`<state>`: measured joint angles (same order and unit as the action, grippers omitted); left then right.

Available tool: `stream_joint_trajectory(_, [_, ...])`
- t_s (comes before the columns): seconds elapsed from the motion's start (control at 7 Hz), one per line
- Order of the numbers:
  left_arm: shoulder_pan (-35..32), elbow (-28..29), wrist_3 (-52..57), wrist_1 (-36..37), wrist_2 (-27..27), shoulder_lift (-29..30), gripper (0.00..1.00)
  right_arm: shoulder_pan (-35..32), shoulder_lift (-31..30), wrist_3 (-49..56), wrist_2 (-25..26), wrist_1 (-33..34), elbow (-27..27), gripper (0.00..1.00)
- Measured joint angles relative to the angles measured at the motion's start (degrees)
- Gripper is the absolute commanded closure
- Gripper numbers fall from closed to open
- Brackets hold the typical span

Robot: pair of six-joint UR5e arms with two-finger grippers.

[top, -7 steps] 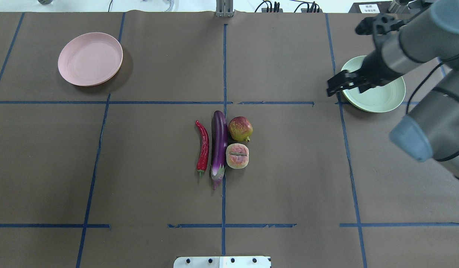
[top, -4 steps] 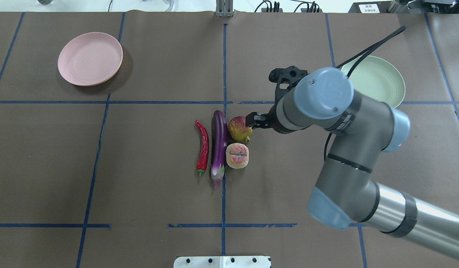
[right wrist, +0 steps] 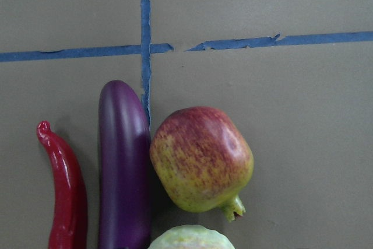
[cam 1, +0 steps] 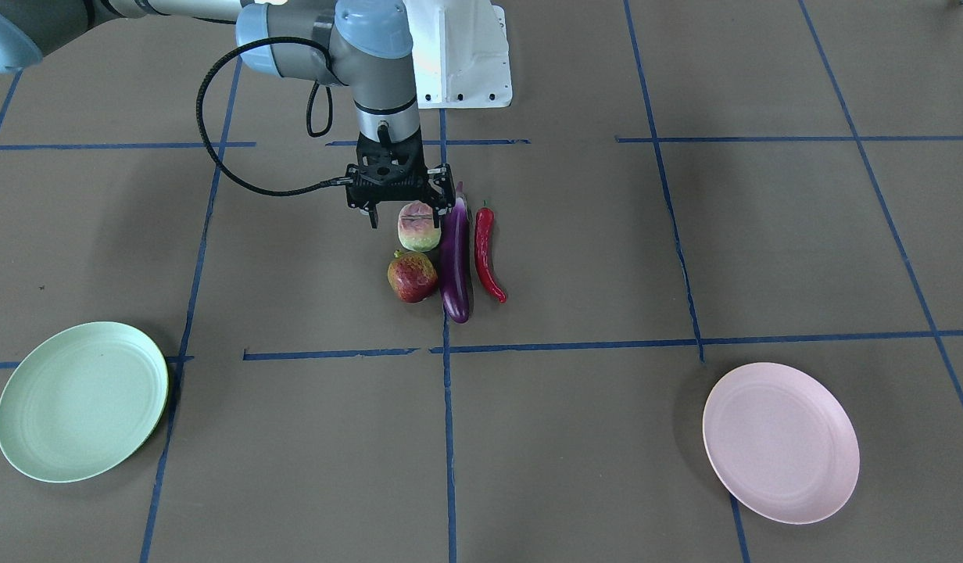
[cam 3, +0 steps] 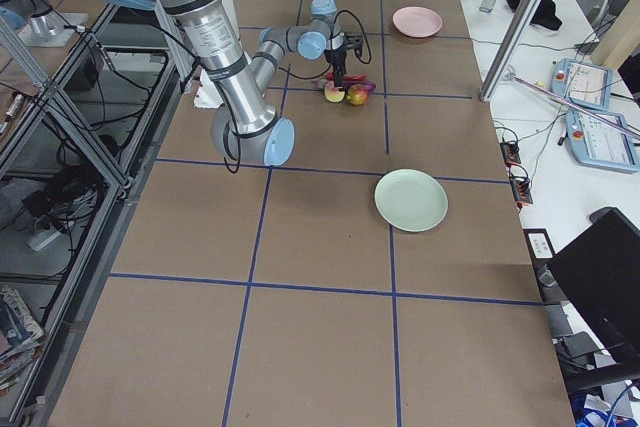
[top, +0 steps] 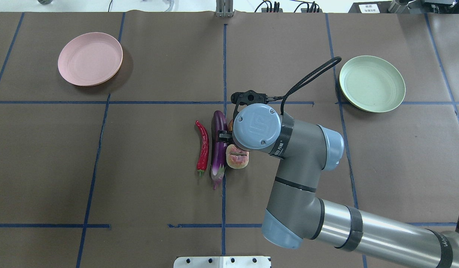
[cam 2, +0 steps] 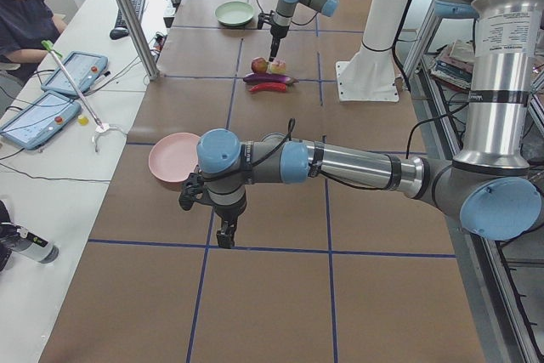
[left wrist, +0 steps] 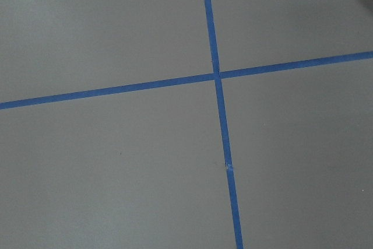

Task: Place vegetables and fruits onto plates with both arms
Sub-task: 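Move the right gripper down to the pink-yellow peach, then close the right gripper on the peach and lift it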

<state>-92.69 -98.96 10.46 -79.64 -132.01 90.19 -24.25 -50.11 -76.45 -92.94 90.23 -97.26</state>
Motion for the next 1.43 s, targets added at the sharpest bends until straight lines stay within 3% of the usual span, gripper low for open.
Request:
stream_joint_trajectory(0.43, [0.12,0.05,0.0,0.01,0.04,-0.01,0.0,2.09,0.49,-0.45,0.42,-0.07,2.14,0.0])
stream_joint_trajectory(0.57, [0.17,0.08,0.0,0.01,0.06,-0.01,0.0,2.68,0.09,-0.47,0.6,-0.07,2.3,0.05])
stream_joint_trajectory(0.71, [0.2,0.11,-0.02,0.01,0.08,-0.01,0.0,3.13,-0.32,-0.49,0.74,-0.08,2.45,0.58])
stream_joint_trajectory(0.86, [0.22,0.15,-0.04,0.01,0.08,-0.01,0.0,3.37,-0.39,-0.45,0.72,-0.14,2.58,0.96])
stream_joint_trajectory(1.14, [0.23,0.15,-0.05,0.05,0.08,-0.01,0.0,2.78,0.01,-0.33,0.33,-0.2,1.63,0.99])
stream_joint_trajectory(1.43, [0.23,0.1,-0.01,-0.06,0.09,-0.01,0.0,-1.82,-0.44,0.47,-3.8,0.33,-1.61,1.0])
